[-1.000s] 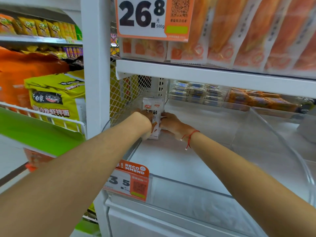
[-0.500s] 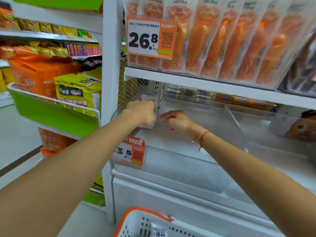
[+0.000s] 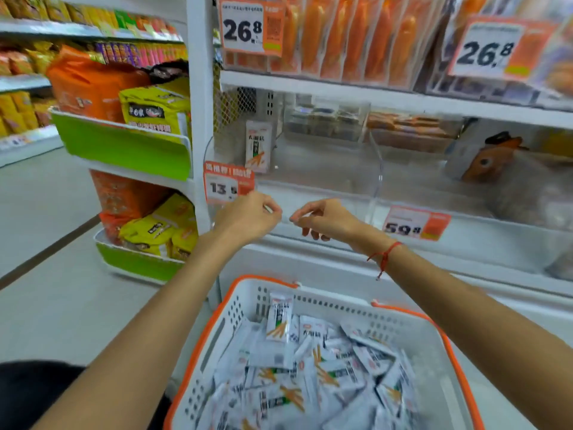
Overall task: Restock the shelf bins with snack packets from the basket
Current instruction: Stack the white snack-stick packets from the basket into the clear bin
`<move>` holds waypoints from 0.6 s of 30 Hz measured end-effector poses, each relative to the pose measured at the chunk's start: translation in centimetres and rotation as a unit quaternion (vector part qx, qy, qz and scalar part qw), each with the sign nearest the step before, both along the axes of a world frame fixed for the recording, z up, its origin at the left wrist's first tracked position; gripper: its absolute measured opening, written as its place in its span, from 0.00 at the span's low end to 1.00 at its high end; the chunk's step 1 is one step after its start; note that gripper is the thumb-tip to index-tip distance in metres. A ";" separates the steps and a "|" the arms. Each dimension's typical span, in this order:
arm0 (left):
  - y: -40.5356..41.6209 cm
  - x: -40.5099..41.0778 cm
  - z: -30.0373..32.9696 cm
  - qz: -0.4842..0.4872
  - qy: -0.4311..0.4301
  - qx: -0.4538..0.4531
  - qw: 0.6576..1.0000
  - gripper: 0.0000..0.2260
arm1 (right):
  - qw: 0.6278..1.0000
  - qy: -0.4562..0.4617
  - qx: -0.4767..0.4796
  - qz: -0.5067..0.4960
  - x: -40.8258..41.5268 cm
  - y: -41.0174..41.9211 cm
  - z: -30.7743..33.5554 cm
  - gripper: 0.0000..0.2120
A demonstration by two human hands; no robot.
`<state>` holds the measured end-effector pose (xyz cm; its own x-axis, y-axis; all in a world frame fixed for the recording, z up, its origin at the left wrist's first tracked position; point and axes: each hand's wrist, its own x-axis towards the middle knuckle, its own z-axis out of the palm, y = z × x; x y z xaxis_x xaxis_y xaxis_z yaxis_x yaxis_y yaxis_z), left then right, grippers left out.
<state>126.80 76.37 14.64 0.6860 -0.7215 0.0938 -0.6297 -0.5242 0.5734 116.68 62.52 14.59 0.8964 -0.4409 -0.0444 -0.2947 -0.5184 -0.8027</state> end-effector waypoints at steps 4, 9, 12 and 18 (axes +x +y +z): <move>1.0 -1.6 -6.6 -0.017 0.068 0.069 0.995 0.08 | 0.995 0.102 0.002 0.023 -2.6 0.7 -5.7 0.08; 1.1 -4.2 -16.2 -0.025 0.136 0.142 0.980 0.09 | 0.981 0.188 0.000 0.054 -5.3 2.3 -15.1 0.10; 1.5 -5.6 -21.8 -0.036 0.170 0.206 0.963 0.12 | 0.964 0.243 -0.073 0.079 -7.3 2.9 -21.7 0.11; 2.9 -6.6 -27.8 -0.064 0.133 0.234 0.961 0.27 | 0.959 0.233 -0.088 0.138 -9.5 3.0 -26.7 0.21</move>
<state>120.16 79.28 -13.15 0.5438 -0.7223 -0.4273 -0.5702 -0.6916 0.4434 107.16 65.49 -12.06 0.8815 -0.2261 -0.4146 -0.4311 -0.7435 -0.5113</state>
